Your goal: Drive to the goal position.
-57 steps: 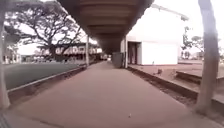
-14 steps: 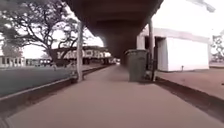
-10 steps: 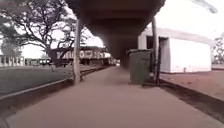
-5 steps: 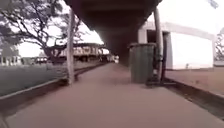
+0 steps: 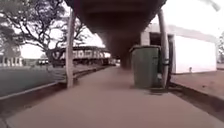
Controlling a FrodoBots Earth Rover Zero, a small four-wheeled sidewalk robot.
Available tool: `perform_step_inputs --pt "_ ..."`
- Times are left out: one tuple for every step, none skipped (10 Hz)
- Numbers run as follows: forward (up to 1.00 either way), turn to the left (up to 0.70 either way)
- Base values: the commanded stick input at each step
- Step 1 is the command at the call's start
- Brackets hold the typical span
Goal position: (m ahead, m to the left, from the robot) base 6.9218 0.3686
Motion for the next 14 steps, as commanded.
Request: perform_step_inputs --pt "0.85 0.00" --pt "0.85 0.00" --pt "0.85 0.00" --pt "0.85 0.00" --pt "0.85 0.00" --pt "0.85 0.00" --pt "0.85 0.00" --pt "0.85 0.00" --pt "0.85 0.00" --pt "0.85 0.00" --pt "0.85 0.00" --pt "0.85 0.00" --pt "0.85 0.00" --pt "0.85 0.00"
